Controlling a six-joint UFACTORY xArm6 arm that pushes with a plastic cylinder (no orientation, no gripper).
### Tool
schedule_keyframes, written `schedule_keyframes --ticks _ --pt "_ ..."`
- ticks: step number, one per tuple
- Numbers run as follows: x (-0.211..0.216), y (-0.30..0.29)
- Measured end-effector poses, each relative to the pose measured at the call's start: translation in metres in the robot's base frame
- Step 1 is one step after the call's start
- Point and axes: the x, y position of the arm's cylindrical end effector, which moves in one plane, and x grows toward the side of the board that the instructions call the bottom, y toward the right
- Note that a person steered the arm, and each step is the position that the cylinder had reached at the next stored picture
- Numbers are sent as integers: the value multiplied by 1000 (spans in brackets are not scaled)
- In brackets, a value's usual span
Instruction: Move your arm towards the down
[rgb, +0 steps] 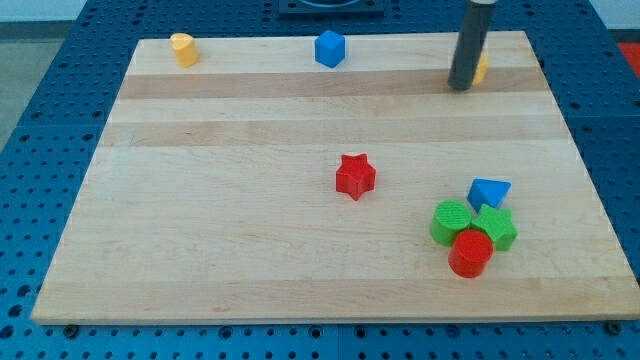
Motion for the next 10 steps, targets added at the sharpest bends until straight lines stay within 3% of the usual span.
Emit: schedule_keyframes --ticks 5,6,8,10 --pt "-34 22" --pt "-20 16" --pt "50 -14" --pt "127 16"
